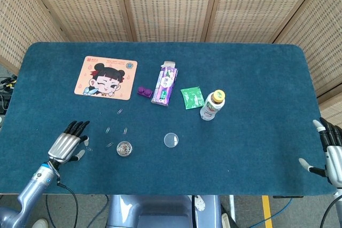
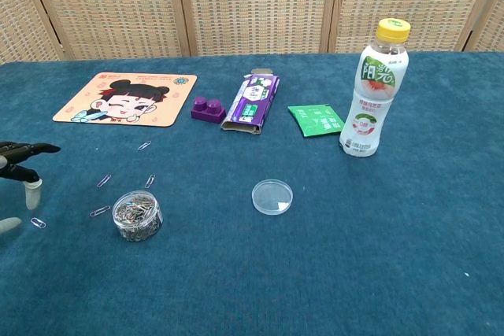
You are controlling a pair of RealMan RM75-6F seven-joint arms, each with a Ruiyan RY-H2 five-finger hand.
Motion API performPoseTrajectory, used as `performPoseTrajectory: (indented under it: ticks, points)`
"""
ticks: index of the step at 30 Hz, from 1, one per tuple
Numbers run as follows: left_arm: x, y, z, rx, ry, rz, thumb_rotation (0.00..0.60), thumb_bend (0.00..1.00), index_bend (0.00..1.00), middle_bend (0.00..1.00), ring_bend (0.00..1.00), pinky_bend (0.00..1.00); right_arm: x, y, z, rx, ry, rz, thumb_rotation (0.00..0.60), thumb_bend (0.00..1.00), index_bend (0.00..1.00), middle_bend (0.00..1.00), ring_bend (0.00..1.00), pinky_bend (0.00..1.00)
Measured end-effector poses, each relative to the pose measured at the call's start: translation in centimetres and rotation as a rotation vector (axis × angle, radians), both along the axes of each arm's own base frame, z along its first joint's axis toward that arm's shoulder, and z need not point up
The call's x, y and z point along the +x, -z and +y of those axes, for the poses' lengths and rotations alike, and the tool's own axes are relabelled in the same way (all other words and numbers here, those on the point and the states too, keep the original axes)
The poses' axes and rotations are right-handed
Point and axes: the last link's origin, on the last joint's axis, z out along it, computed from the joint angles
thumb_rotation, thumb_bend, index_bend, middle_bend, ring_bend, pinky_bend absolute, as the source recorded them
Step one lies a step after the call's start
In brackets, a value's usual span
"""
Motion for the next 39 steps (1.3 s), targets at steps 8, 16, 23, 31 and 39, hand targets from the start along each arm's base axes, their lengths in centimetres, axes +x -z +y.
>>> performPoseTrajectory:
  ticks: [8,16,23,31,39]
  points:
    - [0.1,0.8,-0.1,-0.014,0.001,0.011,0.600,0.38,0.51,0.00,0.00,0.00,0.0,-0.1,0.0,-0.001,0.001,-0.003,0.600,0.00,0.00,0.00,0.00,0.00]
    - [0.0,1.3,0.0,-0.025,-0.005,0.018,0.600,0.38,0.51,0.00,0.00,0.00,0.0,-0.1,0.0,0.000,0.000,-0.003,0.600,0.00,0.00,0.00,0.00,0.00]
    - [0.3,1.7,0.2,-0.033,0.002,0.025,0.600,0.38,0.51,0.00,0.00,0.00,-0.1,-0.1,-0.1,0.000,0.003,-0.004,0.600,0.00,0.00,0.00,0.00,0.00]
    - [0.3,2.1,0.3,-0.040,-0.004,0.034,0.600,0.42,0.57,0.00,0.00,0.00,-0.2,-0.1,-0.1,0.000,0.005,-0.006,0.600,0.00,0.00,0.00,0.00,0.00]
    - [0.2,2.2,0.3,-0.041,-0.009,0.043,0.600,0.43,0.62,0.00,0.00,0.00,-0.2,-0.2,-0.2,0.000,0.006,-0.005,0.600,0.00,0.00,0.00,0.00,0.00]
